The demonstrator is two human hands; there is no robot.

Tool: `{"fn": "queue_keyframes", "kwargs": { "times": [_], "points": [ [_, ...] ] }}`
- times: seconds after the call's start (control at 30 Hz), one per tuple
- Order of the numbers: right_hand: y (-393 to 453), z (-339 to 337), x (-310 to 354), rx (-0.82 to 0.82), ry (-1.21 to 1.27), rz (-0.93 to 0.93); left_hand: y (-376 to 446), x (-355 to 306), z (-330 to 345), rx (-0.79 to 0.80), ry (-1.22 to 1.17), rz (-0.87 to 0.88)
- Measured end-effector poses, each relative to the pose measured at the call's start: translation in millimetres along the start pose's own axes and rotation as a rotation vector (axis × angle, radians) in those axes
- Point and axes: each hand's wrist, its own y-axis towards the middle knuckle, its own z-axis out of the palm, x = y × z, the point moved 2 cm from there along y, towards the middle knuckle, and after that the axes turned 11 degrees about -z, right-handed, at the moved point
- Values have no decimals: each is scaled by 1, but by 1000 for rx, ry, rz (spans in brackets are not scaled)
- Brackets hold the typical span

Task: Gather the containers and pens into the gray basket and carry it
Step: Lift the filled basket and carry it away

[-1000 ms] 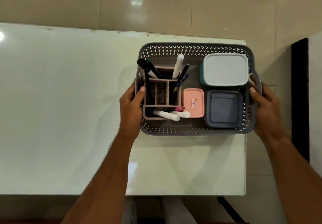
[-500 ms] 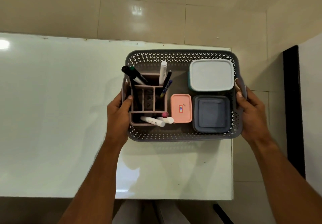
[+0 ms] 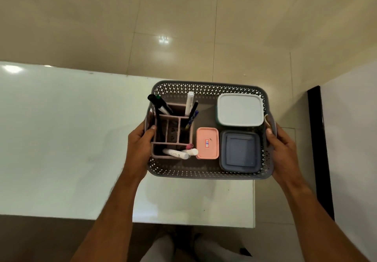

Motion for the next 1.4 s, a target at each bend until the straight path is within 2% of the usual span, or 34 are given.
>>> {"fn": "queue_keyframes", "kwargs": {
  "times": [0.3,0.47,0.73,0.87,1.13,1.4],
  "points": [
    [18,-1,80,105,6,13,-63,-69,25,-88,13,26],
    [59,-23,129,205,7,2,-100,-95,73,-173,-17,61],
    [118,-83,208,372,-42,16,-160,-101,171,-294,-177,44],
    [141,-106,237,374,-71,35,-181,-112,209,-345,-246,22],
    [188,-110,274,440,-103,15,-187,-145,245,-389,-302,54],
    [248,-85,294,491,-87,6,-156,-176,261,-453,-324,79]
  ]
}}
